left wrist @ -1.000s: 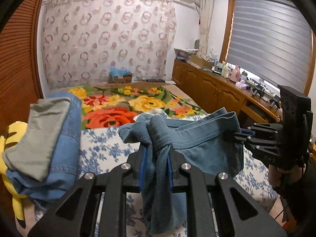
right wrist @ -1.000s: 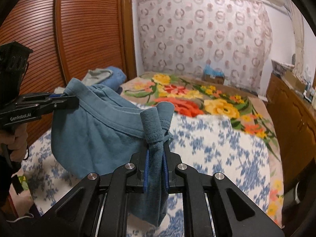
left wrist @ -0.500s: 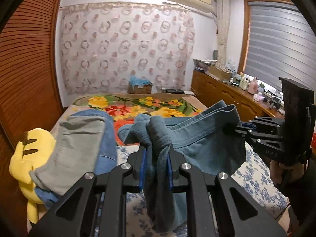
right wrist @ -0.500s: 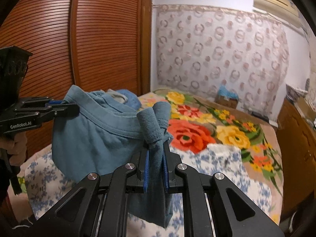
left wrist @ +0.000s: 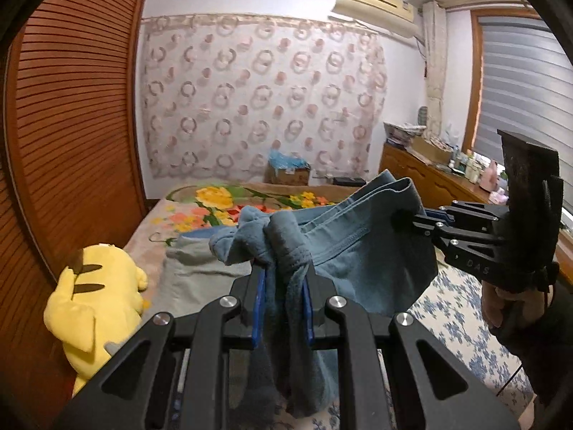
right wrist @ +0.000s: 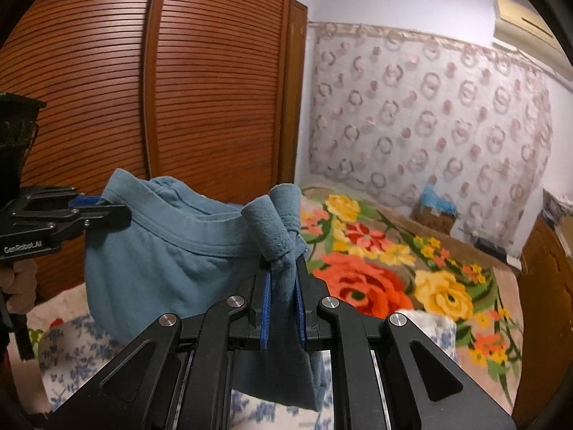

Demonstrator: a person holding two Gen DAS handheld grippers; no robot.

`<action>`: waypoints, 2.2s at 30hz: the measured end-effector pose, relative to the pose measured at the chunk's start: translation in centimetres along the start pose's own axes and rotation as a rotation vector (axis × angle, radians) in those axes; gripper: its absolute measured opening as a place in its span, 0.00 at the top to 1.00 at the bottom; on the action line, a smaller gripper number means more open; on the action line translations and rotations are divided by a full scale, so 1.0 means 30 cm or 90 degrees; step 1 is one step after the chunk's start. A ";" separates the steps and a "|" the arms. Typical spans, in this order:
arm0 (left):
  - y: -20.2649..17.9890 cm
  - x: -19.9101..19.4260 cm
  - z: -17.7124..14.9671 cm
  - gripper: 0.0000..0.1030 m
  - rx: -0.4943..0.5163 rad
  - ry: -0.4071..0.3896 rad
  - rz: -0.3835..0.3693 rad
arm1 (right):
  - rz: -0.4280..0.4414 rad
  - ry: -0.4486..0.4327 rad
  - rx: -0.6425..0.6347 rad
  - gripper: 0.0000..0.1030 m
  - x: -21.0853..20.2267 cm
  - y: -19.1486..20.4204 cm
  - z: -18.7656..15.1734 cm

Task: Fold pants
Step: 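Lift the folded teal shorts with both grippers and carry toward the jeans stack, then lower the shorts onto the folded jeans stack and open both grippers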

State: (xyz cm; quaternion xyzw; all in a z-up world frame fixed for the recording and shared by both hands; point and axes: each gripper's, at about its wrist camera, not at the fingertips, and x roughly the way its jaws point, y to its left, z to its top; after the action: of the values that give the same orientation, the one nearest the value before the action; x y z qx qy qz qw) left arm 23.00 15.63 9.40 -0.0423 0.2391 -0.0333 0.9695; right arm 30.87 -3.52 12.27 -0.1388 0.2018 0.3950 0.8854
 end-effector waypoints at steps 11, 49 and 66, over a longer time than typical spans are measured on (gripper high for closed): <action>0.066 -0.008 0.055 0.86 -0.011 -0.039 0.026 | -0.002 -0.051 -0.022 0.92 0.063 -0.015 0.135; 0.316 -0.007 -0.272 0.73 -0.166 0.034 0.183 | 0.162 0.067 -0.069 0.68 0.694 0.298 0.191; 0.265 0.092 -0.279 0.65 -0.124 0.091 0.156 | 0.135 0.110 0.003 0.65 0.647 0.141 0.065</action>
State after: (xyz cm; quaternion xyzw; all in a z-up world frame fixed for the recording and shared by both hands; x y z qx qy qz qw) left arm 21.88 22.74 -0.04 -0.1039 0.3127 0.1053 0.9383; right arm 39.93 12.50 4.56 -0.1483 0.2914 0.4727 0.8183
